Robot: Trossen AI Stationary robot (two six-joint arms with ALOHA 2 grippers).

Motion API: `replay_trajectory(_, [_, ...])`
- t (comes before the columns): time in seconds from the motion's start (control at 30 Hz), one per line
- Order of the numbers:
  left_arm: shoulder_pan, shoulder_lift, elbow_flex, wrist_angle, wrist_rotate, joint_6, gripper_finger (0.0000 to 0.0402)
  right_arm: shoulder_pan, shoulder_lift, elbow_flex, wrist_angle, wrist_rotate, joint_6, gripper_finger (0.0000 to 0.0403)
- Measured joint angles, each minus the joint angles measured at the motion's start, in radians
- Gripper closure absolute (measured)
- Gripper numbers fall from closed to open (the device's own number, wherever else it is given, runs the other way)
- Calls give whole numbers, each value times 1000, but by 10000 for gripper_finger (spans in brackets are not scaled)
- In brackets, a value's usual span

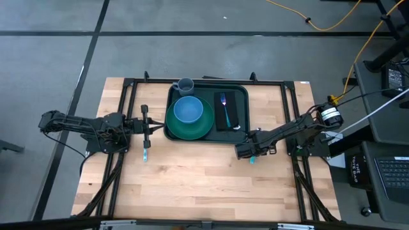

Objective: Set up tray
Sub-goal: Put the green spoon on top of the black napkin to the left of the purple fork

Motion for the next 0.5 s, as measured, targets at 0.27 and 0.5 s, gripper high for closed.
replay_trajectory(0.27, [0, 0, 0, 0, 0, 0, 400, 0, 0, -1, -1, 7, 3, 254])
replay_trajectory(0.5, [0, 0, 0, 1, 0, 0, 396, -2, 1, -2, -29, 29, 1, 254])
